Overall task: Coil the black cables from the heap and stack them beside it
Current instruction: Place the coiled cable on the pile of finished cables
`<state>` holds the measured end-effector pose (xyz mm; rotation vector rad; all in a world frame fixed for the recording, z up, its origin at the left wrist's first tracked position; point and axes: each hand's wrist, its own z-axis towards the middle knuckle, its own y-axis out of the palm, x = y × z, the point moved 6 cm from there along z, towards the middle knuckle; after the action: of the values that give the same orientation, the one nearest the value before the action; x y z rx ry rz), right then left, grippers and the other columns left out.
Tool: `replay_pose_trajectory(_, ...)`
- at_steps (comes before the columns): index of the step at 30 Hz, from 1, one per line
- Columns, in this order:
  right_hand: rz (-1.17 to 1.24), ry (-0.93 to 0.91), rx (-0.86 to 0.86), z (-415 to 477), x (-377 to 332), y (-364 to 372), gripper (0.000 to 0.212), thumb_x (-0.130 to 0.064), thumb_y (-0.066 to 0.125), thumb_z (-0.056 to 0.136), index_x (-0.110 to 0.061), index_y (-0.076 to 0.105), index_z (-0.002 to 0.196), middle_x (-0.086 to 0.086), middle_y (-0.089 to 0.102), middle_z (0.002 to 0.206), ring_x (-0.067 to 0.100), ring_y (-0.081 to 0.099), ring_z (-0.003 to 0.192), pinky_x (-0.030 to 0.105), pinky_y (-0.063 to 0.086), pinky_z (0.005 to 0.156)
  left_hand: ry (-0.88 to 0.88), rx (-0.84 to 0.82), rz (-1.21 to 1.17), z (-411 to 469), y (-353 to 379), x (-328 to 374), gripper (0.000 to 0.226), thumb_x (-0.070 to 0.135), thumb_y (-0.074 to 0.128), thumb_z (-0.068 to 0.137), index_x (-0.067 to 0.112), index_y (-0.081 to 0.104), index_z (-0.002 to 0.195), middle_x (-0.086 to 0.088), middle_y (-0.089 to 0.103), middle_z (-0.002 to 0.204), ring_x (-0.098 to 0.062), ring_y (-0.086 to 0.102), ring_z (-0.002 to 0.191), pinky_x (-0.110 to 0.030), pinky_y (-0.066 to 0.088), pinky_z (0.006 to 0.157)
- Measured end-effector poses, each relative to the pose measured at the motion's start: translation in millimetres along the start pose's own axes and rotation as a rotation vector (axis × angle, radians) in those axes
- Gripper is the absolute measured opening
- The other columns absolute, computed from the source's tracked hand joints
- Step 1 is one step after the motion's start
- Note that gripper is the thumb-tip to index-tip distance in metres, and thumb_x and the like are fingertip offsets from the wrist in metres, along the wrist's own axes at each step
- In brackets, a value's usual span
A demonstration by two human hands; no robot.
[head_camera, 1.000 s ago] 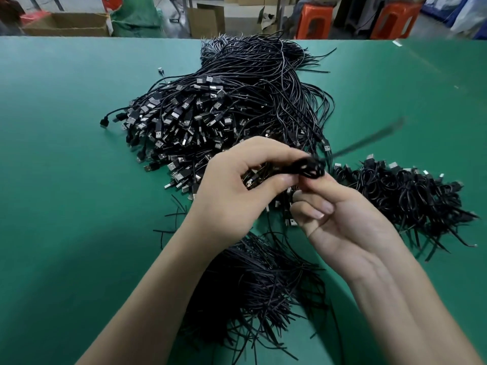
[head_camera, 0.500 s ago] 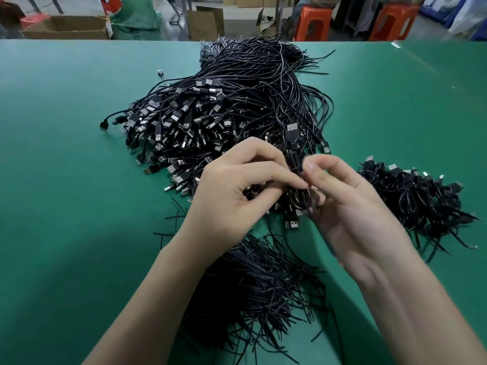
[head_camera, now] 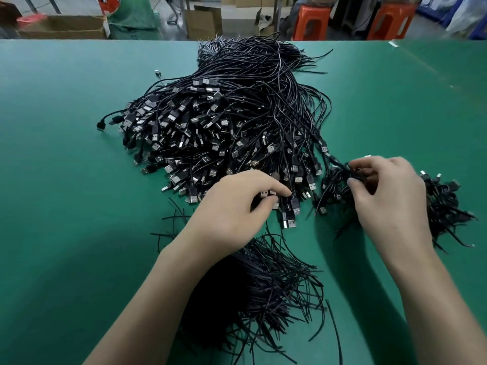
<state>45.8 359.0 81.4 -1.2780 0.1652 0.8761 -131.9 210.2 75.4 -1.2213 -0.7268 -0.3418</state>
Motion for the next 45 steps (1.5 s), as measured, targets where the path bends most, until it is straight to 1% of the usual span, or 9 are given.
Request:
replay_pose_trajectory(9,-0.333,0.105,-0.093,0,12,-8,0.047,-0.039,0.071,0.092,-0.011,0.067,0.129,0.014,0.048,0.135,0.035,0.036,0.13,0.053,0.035,0.106,-0.049,-0.12,0.167,2,19,6,0.026,0.035,0.058,0.104,0.038,0.068,0.128,0.02,0.06,0.133,0.0,0.046,0.134,-0.029,0.038,0.114)
replay_pose_trajectory(15,-0.29,-0.197,-0.35,-14,-29,28,0.049,-0.03,0.059,0.1,-0.009,0.053,0.144,0.008,0.047,0.153,0.023,0.034,0.146,0.04,0.023,0.122,-0.175,0.004,0.199,16,17,-4,0.022,0.048,0.059,0.101,0.033,0.075,0.101,0.012,0.063,0.069,-0.002,0.053,0.062,-0.029,0.054,0.078)
replay_pose_trajectory(19,-0.153,-0.164,-0.526,-25,-34,53,0.053,-0.046,0.039,0.106,-0.016,0.051,0.148,-0.002,0.042,0.159,0.014,0.033,0.149,0.033,0.024,0.12,-0.257,0.029,0.31,34,16,-2,0.04,0.059,0.059,0.097,0.026,0.075,0.081,0.007,0.064,0.064,-0.015,0.062,0.067,-0.029,0.041,0.062)
replay_pose_trajectory(22,-0.164,-0.054,-0.487,-22,-24,48,0.061,-0.057,0.028,0.103,-0.019,0.058,0.14,0.001,0.056,0.146,0.023,0.05,0.135,0.041,0.041,0.11,-0.269,0.073,0.479,47,22,7,0.054,0.066,0.059,0.093,0.019,0.061,0.068,0.005,0.055,0.067,-0.024,0.055,0.068,-0.03,0.037,0.06)
replay_pose_trajectory(26,-0.201,0.023,-0.473,-19,-12,44,0.045,-0.048,0.03,0.106,-0.02,0.065,0.1,0.005,0.068,0.104,0.031,0.059,0.097,0.043,0.049,0.085,-0.242,0.047,0.604,53,35,22,0.061,0.062,0.067,0.09,0.02,0.033,0.062,0.003,0.036,0.062,-0.024,0.047,0.068,-0.028,0.027,0.053)
replay_pose_trajectory(32,-0.245,0.008,-0.443,-18,-12,38,0.046,-0.046,0.034,0.107,-0.017,0.059,0.082,0.005,0.063,0.084,0.031,0.059,0.083,0.043,0.051,0.078,-0.268,0.014,0.517,50,32,17,0.037,0.029,0.06,0.092,0.016,0.042,0.063,0.002,0.047,0.064,-0.023,0.05,0.061,-0.027,0.029,0.052)
replay_pose_trajectory(35,-0.085,-0.058,-0.357,-15,-24,29,0.052,-0.045,0.035,0.108,-0.015,0.055,0.07,0.003,0.06,0.071,0.03,0.058,0.075,0.04,0.042,0.064,-0.225,0.013,0.465,42,19,16,0.037,0.033,0.056,0.097,0.016,0.047,0.066,0.002,0.055,0.066,-0.024,0.056,0.063,-0.03,0.045,0.059)
replay_pose_trajectory(40,0.533,0.162,-0.579,-26,-34,44,0.063,-0.06,0.029,0.103,-0.019,0.075,0.112,-0.007,0.078,0.104,0.009,0.07,0.105,0.034,0.048,0.102,-0.089,0.008,0.398,24,0,29,0.045,0.038,0.053,0.102,0.018,0.044,0.063,0.003,0.05,0.059,-0.018,0.052,0.058,-0.031,0.036,0.053)
replay_pose_trajectory(45,0.972,0.329,-0.757,-38,-47,61,0.067,-0.061,0.029,0.101,-0.013,0.073,0.112,0.005,0.078,0.104,0.018,0.074,0.101,0.039,0.055,0.096,-0.11,-0.059,0.303,9,-21,35,0.04,0.045,0.047,0.103,0.019,0.058,0.074,0.004,0.058,0.063,-0.011,0.053,0.061,-0.03,0.036,0.056)
